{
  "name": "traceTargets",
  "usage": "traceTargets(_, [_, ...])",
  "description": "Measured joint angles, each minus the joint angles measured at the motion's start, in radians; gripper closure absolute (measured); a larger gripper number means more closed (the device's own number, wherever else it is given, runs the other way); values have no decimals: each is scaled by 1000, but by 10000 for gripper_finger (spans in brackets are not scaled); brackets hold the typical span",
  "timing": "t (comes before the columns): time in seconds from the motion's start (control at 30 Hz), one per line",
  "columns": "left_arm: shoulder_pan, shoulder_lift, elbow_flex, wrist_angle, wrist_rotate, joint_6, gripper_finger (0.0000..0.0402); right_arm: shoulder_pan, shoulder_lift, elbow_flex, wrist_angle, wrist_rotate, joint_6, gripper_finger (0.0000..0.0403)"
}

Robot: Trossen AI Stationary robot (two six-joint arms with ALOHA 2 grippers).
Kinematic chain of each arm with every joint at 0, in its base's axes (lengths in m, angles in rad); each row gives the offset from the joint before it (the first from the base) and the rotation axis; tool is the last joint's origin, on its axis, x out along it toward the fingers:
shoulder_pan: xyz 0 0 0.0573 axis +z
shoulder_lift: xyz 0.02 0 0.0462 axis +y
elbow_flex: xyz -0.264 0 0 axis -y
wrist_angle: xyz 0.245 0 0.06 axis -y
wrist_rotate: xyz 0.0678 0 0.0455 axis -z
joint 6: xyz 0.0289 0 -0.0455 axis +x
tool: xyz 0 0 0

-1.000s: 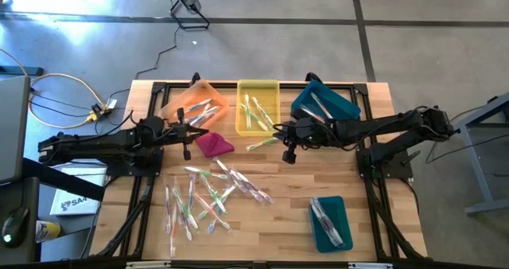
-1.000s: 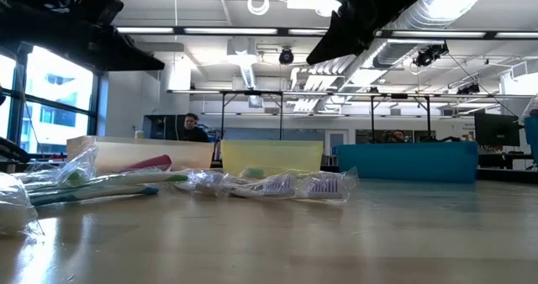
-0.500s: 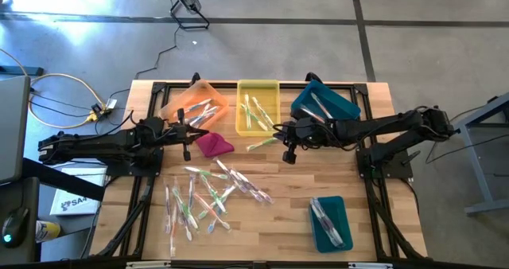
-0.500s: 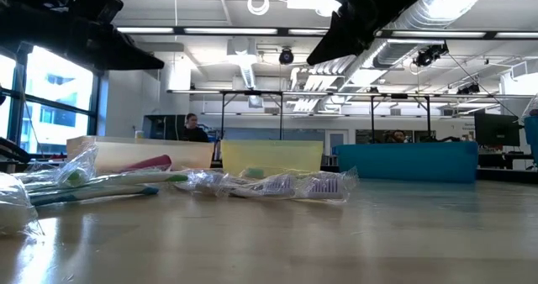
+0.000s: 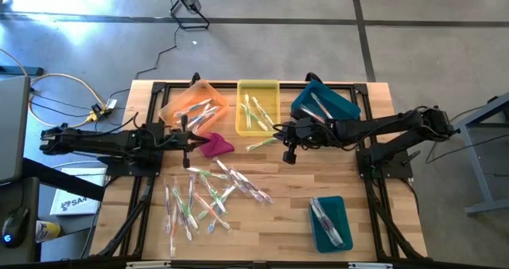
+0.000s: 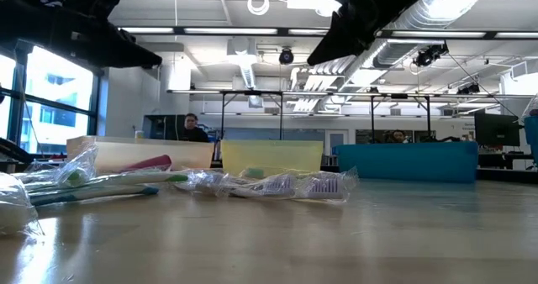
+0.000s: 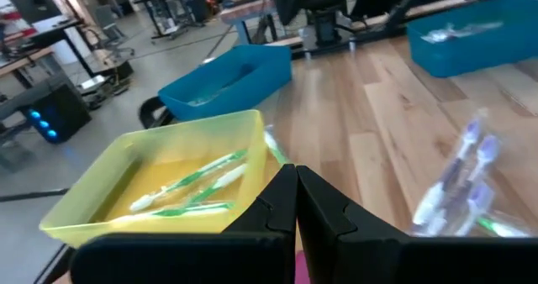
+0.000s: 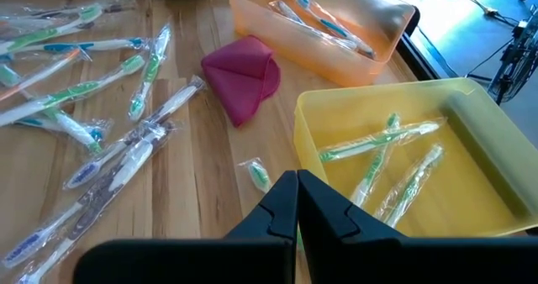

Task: Pick & Place Toothbrushes
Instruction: Put the green toothbrush into the yellow bin

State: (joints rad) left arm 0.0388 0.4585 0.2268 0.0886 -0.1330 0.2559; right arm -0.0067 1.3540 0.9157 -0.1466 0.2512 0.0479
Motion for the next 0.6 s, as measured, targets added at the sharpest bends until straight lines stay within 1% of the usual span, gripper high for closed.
traceTargets(0.13, [-87,44,0,38,-82,-2,401,0,0,0,-2,0,0,401])
traceTargets(0.27, [-146,82,0,71,-135,0,401,0,0,0,-2,0,0,401])
traceTargets(0.37, [-167,97,0,75,-143,0,401,0,0,0,-2,0,-3,401])
traceTargets(0.5, [-164,98,0,61,-140,1,401,0,0,0,-6,0,-23,401])
traceTargets(0.6, [-164,96,0,42,-139,29,401,0,0,0,-7,0,-24,401])
